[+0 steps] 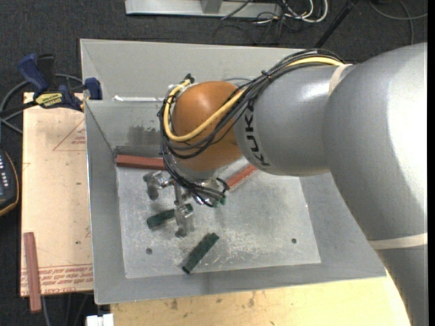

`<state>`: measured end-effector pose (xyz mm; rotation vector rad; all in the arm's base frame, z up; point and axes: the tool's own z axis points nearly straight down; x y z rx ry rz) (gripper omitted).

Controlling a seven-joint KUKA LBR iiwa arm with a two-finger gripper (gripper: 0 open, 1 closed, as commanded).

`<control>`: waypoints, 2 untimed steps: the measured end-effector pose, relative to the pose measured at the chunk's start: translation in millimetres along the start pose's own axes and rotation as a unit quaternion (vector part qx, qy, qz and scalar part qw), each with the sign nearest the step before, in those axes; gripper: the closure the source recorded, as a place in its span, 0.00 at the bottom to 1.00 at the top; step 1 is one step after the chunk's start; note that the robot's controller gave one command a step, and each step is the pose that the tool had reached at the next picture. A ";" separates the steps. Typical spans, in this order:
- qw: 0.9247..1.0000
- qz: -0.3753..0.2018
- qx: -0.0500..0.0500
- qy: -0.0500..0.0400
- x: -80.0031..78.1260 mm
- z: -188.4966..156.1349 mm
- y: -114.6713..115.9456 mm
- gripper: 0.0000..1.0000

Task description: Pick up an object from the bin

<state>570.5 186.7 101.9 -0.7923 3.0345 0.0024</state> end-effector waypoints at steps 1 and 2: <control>1.000 -0.019 0.000 0.002 12.0 -7.7 -3.6 0.00; 1.000 0.020 -0.001 0.004 19.9 33.5 -9.2 0.00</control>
Offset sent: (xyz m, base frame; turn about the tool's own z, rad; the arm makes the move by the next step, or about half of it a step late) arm -0.0090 -0.0095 0.0075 -0.0405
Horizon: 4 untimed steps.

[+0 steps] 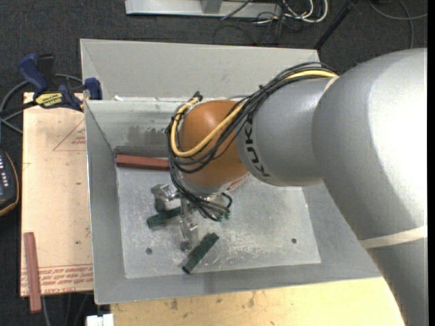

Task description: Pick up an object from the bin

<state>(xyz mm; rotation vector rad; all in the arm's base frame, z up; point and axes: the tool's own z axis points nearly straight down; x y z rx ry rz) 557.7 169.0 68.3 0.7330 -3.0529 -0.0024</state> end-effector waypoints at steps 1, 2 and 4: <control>1.000 0.001 0.000 -0.002 -0.7 -0.2 0.3 0.00; 1.000 0.001 0.000 -0.002 -1.4 -1.7 0.2 1.00; 1.000 0.002 0.002 -0.007 -5.8 -134.1 0.8 1.00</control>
Offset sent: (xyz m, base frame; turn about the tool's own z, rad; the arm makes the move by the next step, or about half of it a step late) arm 0.0000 0.0000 0.0000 0.0000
